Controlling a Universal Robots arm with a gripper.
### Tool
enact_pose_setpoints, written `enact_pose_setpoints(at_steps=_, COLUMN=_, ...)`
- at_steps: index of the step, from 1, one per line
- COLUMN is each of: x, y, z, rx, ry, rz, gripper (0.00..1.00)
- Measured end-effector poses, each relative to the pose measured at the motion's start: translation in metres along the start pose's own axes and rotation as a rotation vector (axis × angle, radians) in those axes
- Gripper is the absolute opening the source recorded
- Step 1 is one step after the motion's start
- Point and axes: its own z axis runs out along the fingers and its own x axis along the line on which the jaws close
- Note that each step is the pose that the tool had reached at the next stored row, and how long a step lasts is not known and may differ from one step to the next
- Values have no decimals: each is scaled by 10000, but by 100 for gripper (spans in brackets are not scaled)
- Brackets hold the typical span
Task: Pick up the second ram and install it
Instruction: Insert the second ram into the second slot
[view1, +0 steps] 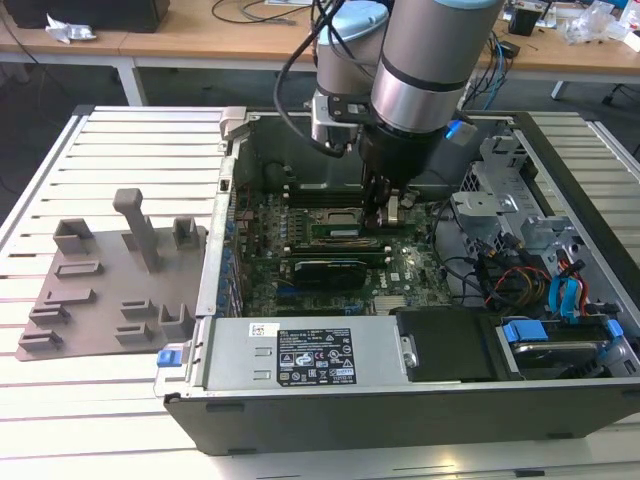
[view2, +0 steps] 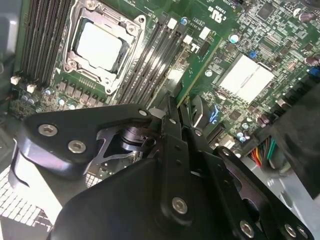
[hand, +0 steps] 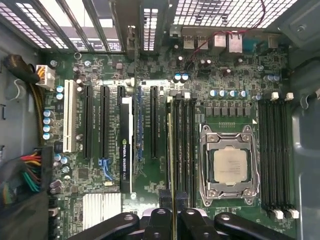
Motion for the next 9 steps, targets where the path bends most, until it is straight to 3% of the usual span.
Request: enact_pose_setpoints(at_steps=9, x=-45, y=-13, z=182, rx=0, ry=1, rz=2, gripper=14)
